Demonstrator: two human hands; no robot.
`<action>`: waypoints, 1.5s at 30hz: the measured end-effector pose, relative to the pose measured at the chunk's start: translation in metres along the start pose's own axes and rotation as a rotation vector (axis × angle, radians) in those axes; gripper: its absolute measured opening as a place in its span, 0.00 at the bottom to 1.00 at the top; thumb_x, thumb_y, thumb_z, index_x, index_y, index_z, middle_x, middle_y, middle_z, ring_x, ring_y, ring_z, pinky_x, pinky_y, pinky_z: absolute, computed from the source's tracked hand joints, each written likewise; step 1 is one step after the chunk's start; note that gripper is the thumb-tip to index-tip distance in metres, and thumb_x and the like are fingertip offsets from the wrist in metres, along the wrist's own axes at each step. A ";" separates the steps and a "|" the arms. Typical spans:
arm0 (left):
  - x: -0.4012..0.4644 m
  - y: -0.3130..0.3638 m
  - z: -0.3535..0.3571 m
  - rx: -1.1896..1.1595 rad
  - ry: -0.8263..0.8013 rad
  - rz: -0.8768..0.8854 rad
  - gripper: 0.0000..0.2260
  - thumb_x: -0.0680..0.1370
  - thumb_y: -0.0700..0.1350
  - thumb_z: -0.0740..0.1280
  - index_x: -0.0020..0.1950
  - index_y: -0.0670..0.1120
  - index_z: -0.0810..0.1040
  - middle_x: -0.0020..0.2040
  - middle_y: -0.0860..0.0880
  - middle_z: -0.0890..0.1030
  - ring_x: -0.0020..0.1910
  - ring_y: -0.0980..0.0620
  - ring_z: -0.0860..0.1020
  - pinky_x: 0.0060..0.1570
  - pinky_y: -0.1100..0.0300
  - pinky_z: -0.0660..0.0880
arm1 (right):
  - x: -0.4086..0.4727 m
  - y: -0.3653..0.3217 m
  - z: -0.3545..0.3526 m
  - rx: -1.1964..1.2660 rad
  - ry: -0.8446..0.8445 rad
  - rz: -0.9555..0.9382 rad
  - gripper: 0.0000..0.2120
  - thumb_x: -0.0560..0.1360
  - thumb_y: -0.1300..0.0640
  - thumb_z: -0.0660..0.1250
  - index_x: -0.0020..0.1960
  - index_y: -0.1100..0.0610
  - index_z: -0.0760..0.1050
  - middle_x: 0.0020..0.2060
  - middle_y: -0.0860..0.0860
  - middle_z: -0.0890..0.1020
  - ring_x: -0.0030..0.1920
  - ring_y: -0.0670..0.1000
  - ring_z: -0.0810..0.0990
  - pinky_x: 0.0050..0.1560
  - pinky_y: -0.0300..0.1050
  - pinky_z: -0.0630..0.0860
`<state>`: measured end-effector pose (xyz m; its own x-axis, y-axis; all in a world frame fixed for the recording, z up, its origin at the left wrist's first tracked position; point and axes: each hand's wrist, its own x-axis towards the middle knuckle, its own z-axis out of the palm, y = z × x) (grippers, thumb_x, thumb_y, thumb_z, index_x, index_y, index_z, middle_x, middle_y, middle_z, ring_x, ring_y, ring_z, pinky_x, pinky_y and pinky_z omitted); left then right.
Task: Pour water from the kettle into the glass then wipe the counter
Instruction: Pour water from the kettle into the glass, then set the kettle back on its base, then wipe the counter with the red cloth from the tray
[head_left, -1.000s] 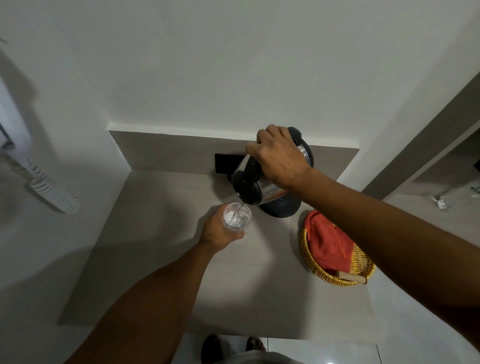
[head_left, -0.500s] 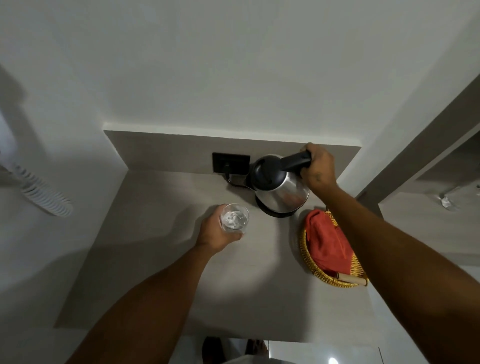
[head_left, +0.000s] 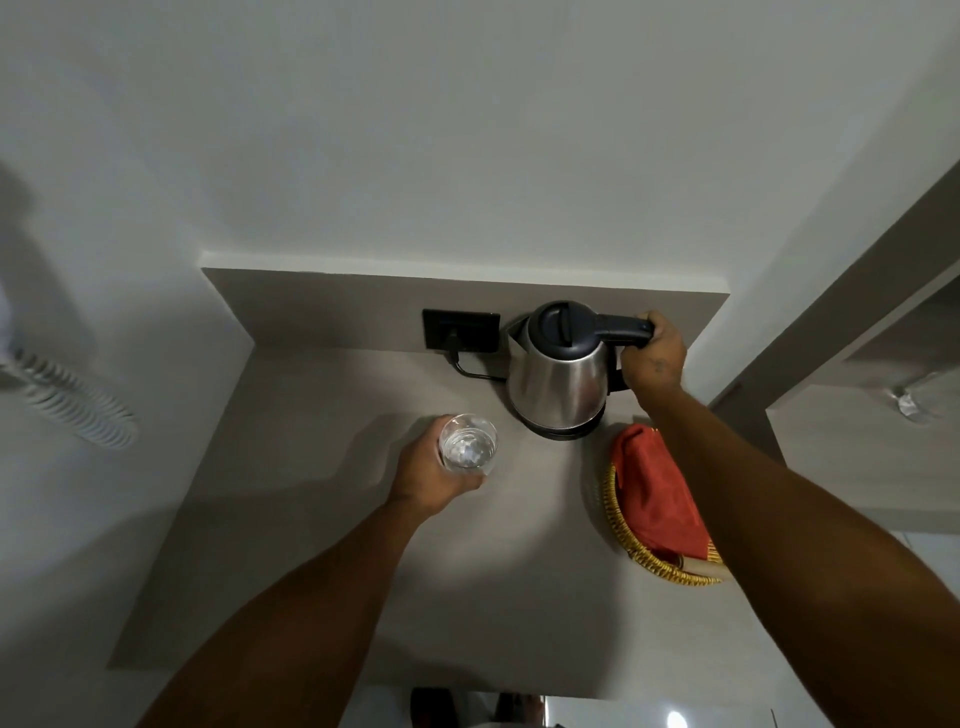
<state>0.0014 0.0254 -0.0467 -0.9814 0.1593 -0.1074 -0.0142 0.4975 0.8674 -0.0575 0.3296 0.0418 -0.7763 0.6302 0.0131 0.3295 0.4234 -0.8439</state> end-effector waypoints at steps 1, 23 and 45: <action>0.000 0.000 0.000 -0.002 0.002 0.000 0.36 0.57 0.40 0.86 0.59 0.58 0.76 0.51 0.60 0.81 0.49 0.70 0.78 0.43 0.79 0.70 | 0.002 0.003 -0.002 -0.002 0.011 0.018 0.09 0.72 0.70 0.62 0.48 0.59 0.76 0.40 0.52 0.77 0.43 0.52 0.75 0.48 0.48 0.76; -0.011 -0.053 -0.008 0.741 -0.140 0.185 0.55 0.67 0.79 0.60 0.81 0.42 0.55 0.81 0.44 0.58 0.80 0.46 0.53 0.78 0.49 0.50 | -0.118 0.126 -0.018 -0.531 -0.171 0.073 0.30 0.73 0.43 0.68 0.72 0.47 0.62 0.70 0.59 0.67 0.69 0.66 0.63 0.68 0.69 0.59; -0.011 -0.047 -0.002 0.541 -0.100 0.154 0.53 0.62 0.74 0.71 0.79 0.48 0.60 0.78 0.49 0.64 0.79 0.50 0.57 0.77 0.48 0.55 | -0.186 0.086 0.054 -0.690 -0.351 -0.361 0.26 0.77 0.42 0.59 0.73 0.49 0.64 0.66 0.61 0.71 0.63 0.63 0.69 0.63 0.60 0.67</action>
<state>0.0128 -0.0013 -0.0858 -0.9409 0.3317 -0.0680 0.2537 0.8238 0.5070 0.0861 0.2143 -0.0619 -0.9807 0.1902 -0.0447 0.1948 0.9331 -0.3023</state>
